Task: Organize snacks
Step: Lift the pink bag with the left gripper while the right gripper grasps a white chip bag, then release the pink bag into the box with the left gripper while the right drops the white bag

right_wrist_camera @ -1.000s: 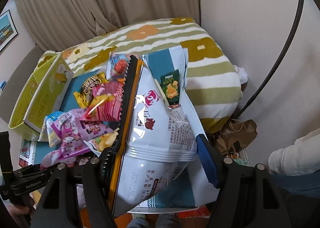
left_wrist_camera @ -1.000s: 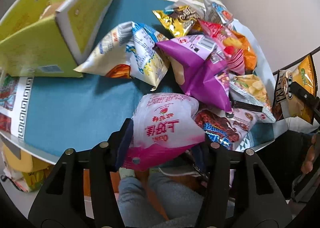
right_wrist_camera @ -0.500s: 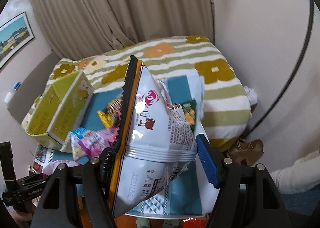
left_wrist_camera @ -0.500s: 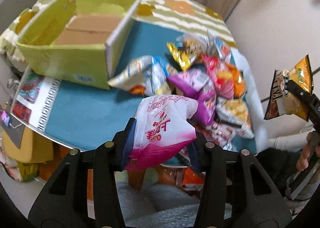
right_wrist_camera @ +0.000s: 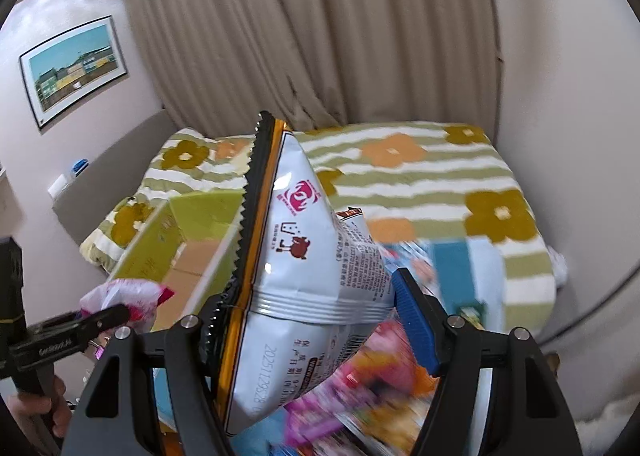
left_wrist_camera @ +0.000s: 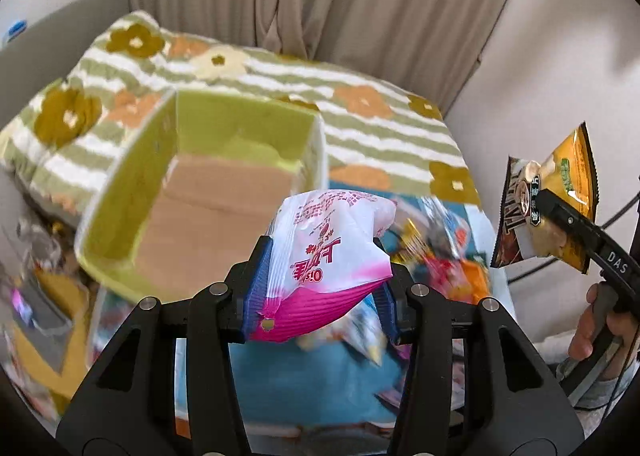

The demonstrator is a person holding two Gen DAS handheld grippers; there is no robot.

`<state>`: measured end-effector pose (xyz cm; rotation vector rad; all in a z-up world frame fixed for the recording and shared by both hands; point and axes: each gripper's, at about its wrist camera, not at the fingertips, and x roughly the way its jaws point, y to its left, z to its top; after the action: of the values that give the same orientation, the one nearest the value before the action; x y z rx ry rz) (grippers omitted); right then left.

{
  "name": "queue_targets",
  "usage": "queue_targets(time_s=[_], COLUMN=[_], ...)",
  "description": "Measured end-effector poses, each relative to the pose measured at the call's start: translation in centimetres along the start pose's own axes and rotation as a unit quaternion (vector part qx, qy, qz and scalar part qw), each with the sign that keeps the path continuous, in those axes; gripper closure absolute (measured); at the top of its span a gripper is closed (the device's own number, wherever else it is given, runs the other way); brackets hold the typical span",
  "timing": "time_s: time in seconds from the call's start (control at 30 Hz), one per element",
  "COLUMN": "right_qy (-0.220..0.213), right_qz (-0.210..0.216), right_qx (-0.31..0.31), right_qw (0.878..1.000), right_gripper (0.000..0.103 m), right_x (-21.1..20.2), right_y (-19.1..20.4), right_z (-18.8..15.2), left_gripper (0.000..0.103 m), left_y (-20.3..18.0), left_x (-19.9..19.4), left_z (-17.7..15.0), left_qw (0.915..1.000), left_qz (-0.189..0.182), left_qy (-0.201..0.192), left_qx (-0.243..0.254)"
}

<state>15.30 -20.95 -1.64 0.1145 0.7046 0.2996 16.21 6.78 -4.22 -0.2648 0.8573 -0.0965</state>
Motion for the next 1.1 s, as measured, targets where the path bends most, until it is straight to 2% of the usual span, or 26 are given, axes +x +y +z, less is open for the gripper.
queue_targets(time_s=[0.23, 0.4, 0.47, 0.57, 0.7, 0.73, 0.8, 0.83, 0.87, 0.93, 1.1], right_qy=[0.010, 0.029, 0.052, 0.091, 0.111, 0.114, 0.120, 0.123, 0.126, 0.130, 0.135], right_qz=[0.020, 0.006, 0.013, 0.017, 0.015, 0.013, 0.003, 0.000, -0.004, -0.008, -0.005], right_qx=[0.014, 0.035, 0.035, 0.071, 0.090, 0.087, 0.076, 0.072, 0.067, 0.059, 0.055], right_qw=[1.000, 0.999, 0.998, 0.993, 0.990, 0.990, 0.990, 0.990, 0.990, 0.990, 0.989], right_gripper=[0.036, 0.036, 0.036, 0.036, 0.036, 0.036, 0.036, 0.036, 0.036, 0.036, 0.036], right_x=[7.1, 12.5, 14.6, 17.8, 20.7, 21.2, 22.1, 22.4, 22.7, 23.1, 23.5], right_y=[7.6, 11.4, 12.3, 13.1, 14.2, 14.5, 15.0, 15.2, 15.4, 15.5, 15.3], right_z=[5.0, 6.6, 6.6, 6.5, 6.0, 5.9, 5.7, 5.7, 5.7, 5.7, 5.2], left_gripper=[0.060, 0.060, 0.060, 0.060, 0.060, 0.056, 0.039, 0.015, 0.004, 0.004, 0.004], left_y=[6.9, 11.1, 12.2, 13.3, 14.0, 14.1, 14.1, 14.0, 14.0, 13.9, 13.6], left_x=[3.5, 8.0, 9.6, 12.5, 15.4, 15.7, 16.5, 16.6, 16.6, 16.2, 15.1], left_z=[7.3, 11.1, 11.8, 12.6, 12.7, 12.7, 12.7, 12.6, 12.5, 12.3, 11.6], left_qw=[0.9995, 0.9975, 0.9965, 0.9944, 0.9927, 0.9930, 0.9927, 0.9927, 0.9930, 0.9937, 0.9923], left_qz=[-0.012, -0.016, -0.012, -0.008, -0.004, -0.006, 0.003, 0.005, 0.007, 0.011, 0.037], left_qy=[0.011, 0.039, 0.048, 0.064, 0.075, 0.072, 0.071, 0.069, 0.064, 0.056, 0.065], left_qx=[0.026, 0.056, 0.067, 0.085, 0.094, 0.094, 0.097, 0.098, 0.099, 0.097, 0.098])
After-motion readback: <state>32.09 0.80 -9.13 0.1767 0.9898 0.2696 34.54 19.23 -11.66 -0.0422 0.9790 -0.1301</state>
